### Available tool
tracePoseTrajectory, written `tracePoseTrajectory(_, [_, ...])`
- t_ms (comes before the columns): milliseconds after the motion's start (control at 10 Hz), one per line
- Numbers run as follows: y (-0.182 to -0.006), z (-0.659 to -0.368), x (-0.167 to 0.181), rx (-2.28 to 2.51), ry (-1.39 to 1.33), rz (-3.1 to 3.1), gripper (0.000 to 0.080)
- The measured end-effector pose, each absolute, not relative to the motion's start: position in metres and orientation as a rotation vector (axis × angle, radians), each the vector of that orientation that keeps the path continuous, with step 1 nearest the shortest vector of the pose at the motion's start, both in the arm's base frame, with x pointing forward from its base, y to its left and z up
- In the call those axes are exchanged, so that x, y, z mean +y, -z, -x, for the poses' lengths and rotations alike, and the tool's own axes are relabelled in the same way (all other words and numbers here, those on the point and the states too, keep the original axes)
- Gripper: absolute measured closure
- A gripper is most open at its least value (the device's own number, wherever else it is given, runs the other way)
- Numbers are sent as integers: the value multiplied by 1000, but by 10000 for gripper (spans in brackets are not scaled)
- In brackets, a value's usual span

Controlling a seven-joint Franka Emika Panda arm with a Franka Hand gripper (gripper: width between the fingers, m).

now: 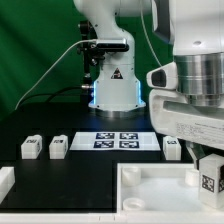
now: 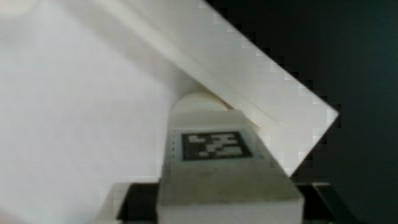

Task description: Assemble one leg

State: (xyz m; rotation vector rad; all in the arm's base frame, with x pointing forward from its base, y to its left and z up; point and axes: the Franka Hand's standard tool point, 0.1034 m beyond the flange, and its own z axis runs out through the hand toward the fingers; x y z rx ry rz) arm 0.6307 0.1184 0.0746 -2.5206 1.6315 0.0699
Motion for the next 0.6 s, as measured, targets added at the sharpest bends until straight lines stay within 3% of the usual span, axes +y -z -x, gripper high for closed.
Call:
tracePoseTrajectory(300, [-74,-630,123,1856,-90,2345,504])
tracePoseTrajectory(600, [-73,-629,123,1680,-70,2481,503])
